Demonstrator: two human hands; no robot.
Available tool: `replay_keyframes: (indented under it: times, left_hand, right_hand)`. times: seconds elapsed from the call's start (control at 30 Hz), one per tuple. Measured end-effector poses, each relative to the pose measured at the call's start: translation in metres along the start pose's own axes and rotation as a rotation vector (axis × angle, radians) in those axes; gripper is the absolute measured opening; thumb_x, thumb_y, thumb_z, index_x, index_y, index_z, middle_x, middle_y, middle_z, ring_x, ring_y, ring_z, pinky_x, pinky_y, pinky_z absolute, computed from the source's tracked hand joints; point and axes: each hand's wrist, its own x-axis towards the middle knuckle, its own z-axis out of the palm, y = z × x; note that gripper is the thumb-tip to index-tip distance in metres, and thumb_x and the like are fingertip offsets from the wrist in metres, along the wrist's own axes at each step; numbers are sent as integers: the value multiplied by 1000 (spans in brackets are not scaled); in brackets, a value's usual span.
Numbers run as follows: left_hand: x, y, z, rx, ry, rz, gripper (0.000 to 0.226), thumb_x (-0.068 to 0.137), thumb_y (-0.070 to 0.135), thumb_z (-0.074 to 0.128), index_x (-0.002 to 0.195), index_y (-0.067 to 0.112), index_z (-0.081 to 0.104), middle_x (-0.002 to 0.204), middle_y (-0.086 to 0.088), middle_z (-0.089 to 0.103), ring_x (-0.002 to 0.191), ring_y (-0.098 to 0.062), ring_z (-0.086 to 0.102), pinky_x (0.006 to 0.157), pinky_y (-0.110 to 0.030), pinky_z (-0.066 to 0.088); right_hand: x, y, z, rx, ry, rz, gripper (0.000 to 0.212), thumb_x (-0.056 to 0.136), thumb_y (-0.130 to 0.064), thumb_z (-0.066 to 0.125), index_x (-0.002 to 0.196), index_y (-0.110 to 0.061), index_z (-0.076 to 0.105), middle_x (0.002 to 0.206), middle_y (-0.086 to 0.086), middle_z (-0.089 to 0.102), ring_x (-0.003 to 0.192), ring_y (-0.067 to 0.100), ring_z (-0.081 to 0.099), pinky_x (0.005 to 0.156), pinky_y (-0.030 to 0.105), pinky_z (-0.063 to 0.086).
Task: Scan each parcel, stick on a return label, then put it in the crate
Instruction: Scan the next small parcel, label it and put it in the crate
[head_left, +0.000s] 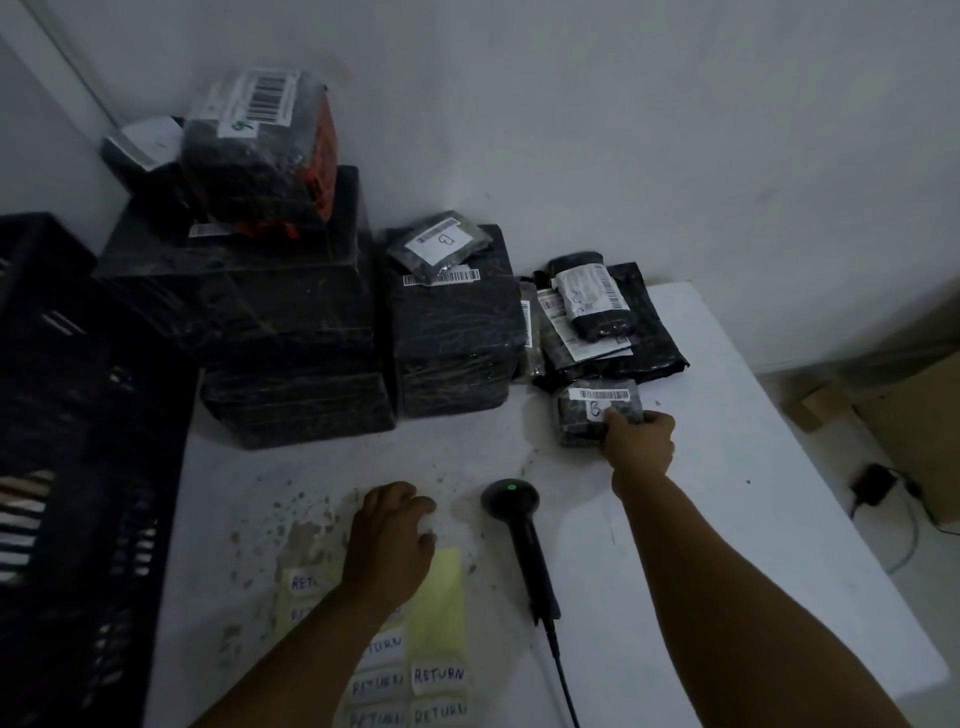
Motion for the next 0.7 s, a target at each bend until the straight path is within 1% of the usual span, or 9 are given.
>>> replay_keyframes:
  times: [0.13,0.27,0.4,0.47,0.5,0.53,0.6,0.63,0.7]
  left_hand:
    - [0,-1,-1,-35,9,9,37,85,24,74,122,21,68,131,-2,54,127,-28,44,106,-39,40]
    - [1,-5,-3,-91,-38,8,38,88,26,71,124,19,67,131,-3,54,127,-27,43,107,-36,38]
    - [5,-1,-16,-300,-2,-28,32,95,20,63,127,17,65,130,-4,58,125,-26,48,106,-36,42]
    - [3,8,-32,-530,76,-89,22,100,30,55,119,38,65,117,6,65,111,-18,60,92,-35,51]
    - [2,13,-41,-652,105,-129,17,100,41,51,110,50,62,107,13,67,101,-11,64,82,-32,54]
    - [-1,14,-48,-772,123,-153,16,98,55,47,105,54,62,101,14,69,94,-7,66,77,-30,55]
    - [-4,15,-56,-986,105,-176,39,85,76,47,113,53,62,106,16,71,97,-4,68,79,-32,58]
    - [-8,11,-59,-1035,95,-196,48,80,80,51,116,51,61,109,16,71,99,-4,69,81,-34,59]
    - [-14,2,-64,-1037,108,-238,49,76,76,62,117,49,61,109,14,72,98,-6,70,83,-38,59]
  right_hand:
    - [-22,3,-12,188,-30,-78,32,90,-26,69,113,-18,48,111,13,65,91,27,69,79,42,61]
    - [-71,0,-26,306,-10,-241,27,89,-35,70,104,-30,49,104,-2,64,76,16,73,58,21,55]
    - [-128,3,-22,317,-141,-368,24,89,-35,71,96,-40,49,101,-7,64,74,10,73,58,19,56]
    - [-153,9,-11,278,-235,-384,24,89,-35,72,99,-39,51,101,-9,64,79,9,72,60,22,58]
    - [-163,12,-5,265,-282,-382,24,89,-36,72,101,-37,51,102,-10,65,81,9,72,62,26,60]
    - [-175,14,2,247,-321,-383,25,89,-35,73,102,-34,52,101,-10,64,81,9,72,64,28,60]
    - [-189,18,13,205,-356,-416,24,90,-33,72,101,-31,51,97,-8,66,75,4,71,60,18,56]
    - [-195,19,18,194,-377,-423,23,91,-32,71,102,-29,51,96,-5,67,71,4,71,56,14,53]
    - [-205,19,25,171,-439,-397,27,92,-31,71,109,-22,51,101,4,67,72,9,72,56,17,55]
